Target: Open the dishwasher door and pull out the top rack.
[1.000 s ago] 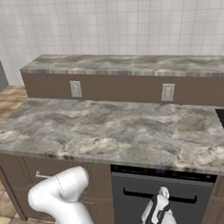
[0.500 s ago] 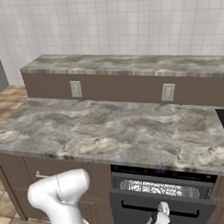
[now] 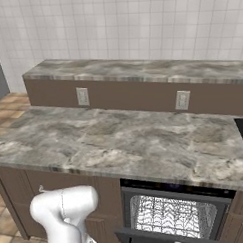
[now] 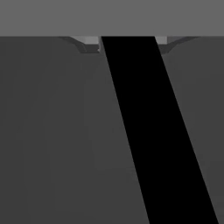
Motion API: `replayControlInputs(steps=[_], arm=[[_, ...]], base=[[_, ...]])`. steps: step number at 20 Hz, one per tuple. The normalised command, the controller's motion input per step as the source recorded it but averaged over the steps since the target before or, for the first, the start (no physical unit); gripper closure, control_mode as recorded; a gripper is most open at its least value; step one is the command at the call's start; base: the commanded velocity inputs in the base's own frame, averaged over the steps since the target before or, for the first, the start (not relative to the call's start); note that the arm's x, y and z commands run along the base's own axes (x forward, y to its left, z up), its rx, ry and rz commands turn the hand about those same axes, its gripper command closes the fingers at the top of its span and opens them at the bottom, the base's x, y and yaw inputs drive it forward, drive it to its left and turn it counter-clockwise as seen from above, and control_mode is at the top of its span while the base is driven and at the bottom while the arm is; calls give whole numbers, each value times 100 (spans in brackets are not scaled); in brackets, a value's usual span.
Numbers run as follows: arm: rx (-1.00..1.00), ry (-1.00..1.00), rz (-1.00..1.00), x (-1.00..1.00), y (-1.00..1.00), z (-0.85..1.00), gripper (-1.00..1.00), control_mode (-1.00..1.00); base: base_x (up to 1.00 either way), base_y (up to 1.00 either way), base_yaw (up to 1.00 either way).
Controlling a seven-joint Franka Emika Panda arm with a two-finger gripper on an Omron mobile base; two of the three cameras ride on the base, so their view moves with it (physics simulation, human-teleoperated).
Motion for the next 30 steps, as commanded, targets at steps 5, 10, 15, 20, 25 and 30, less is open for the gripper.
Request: replayControlInputs(steps=[5,10,15,20,25,30], arm=[[8,0,0,-100,-31,-13,100,-100],[11,0,0,-75,-32,2,-100,-100],[15,3,0,-48,-21,67,-100,-100],[16,26,-1,-20,-8,100,-100,-100],[9,39,-2,0,-5,100,-100,-100],[9,44,-4,0,-1,100,-100,-100]], base=[[0,0,0],[0,0,0],[0,0,0],[0,0,0],[0,0,0],[0,0,0]])
